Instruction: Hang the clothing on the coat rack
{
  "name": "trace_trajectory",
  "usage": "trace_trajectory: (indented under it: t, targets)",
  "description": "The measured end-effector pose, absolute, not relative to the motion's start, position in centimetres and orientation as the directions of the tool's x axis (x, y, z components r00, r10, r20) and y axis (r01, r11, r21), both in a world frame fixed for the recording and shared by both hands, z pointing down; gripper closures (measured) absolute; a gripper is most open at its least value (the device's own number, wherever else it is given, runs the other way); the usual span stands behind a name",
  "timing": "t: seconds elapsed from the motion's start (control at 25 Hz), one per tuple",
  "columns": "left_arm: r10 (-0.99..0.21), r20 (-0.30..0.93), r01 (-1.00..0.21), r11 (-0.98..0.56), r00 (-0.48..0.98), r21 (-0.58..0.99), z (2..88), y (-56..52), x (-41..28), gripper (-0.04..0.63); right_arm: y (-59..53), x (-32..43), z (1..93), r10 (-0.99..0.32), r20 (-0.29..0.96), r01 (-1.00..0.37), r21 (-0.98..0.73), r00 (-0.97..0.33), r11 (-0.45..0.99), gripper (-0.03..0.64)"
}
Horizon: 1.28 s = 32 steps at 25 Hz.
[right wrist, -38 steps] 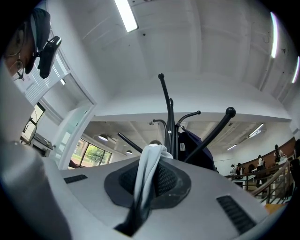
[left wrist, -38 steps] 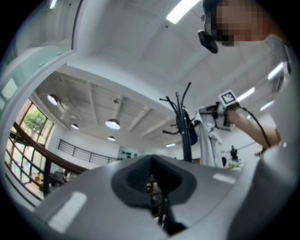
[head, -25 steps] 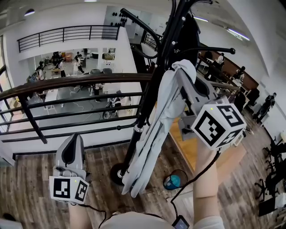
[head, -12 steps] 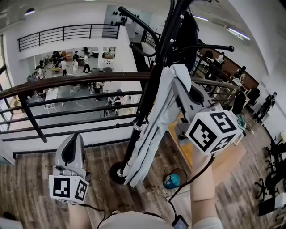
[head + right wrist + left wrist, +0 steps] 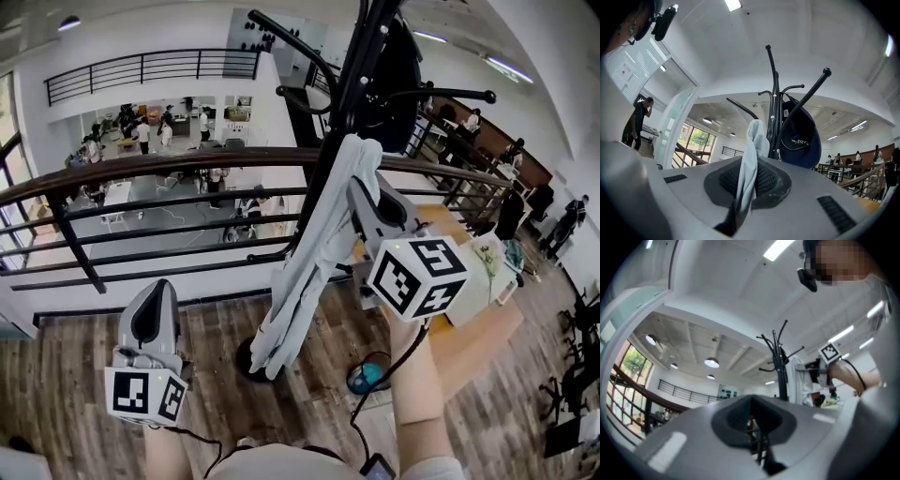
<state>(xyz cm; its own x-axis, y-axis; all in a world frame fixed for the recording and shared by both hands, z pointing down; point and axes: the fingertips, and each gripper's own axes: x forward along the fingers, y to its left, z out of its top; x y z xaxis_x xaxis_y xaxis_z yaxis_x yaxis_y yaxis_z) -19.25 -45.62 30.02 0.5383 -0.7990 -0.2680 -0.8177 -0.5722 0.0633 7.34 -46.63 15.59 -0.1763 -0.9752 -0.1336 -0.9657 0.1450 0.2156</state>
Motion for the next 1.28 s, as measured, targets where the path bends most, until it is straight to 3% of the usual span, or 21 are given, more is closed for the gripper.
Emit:
trace_trajectory:
  t: [0.32,0.64,0.84,1.28]
  targets:
    - [-0.81,-0.253,-0.831,-0.555,0.529,0.038,29.5,-43.0,-17.5,0.586,-44.3,7.8,17.4,-0.963,-0.121,-0.957,0.197,-0.24,0.214,0.526]
    - [-0.823,-0.259,-0.848,-0.529,0.505,0.03,28.9,-40.1,-15.6,0.586,-40.1,9.3,18.4,-0.945,-0.155,-0.951,0.159,-0.288,0.264,0.522]
    - [-0.829,-0.259,-0.855,-0.518,0.495,0.025,29.0,-38.4,-15.6,0.586,-38.3,9.0,20.0,-0.946,-0.145,-0.948,0.172,-0.291,0.266,0.615]
    - [-0.842,-0.243,-0.866,-0.499,0.482,0.012,29.1,-34.0,-12.9,0.586,-33.3,11.6,23.7,-0.956,-0.123,-0.951,0.193,-0.267,0.241,0.617]
